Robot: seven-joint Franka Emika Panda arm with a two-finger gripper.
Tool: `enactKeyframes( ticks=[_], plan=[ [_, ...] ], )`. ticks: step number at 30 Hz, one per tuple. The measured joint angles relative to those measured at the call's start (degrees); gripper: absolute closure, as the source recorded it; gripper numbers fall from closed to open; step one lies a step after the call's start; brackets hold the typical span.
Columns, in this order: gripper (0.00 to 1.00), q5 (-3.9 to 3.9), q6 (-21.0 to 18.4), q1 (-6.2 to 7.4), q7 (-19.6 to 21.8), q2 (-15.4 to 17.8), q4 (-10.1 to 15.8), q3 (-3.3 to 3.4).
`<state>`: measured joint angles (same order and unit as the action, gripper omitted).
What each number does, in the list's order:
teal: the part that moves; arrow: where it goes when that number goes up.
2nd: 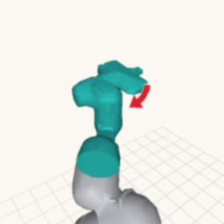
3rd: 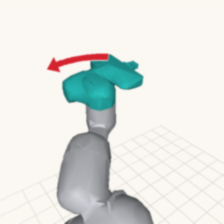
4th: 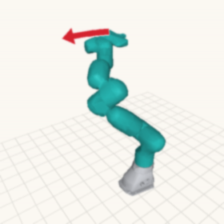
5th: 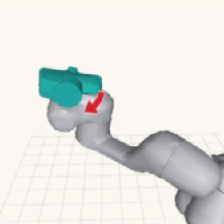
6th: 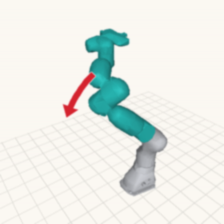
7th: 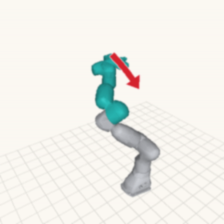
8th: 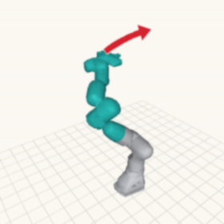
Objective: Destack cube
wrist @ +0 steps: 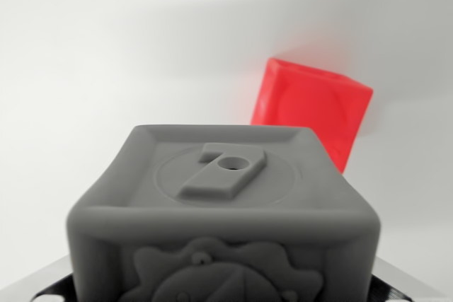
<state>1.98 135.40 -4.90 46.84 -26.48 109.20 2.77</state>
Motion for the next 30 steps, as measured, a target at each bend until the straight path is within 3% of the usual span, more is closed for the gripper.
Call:
enactKeyframes(
  ticks=[30],
  plan=[
    [1.0, -1.37, 0.8, 2.49, -5.8, 0.6, 1.4, -2.15]
  ],
)
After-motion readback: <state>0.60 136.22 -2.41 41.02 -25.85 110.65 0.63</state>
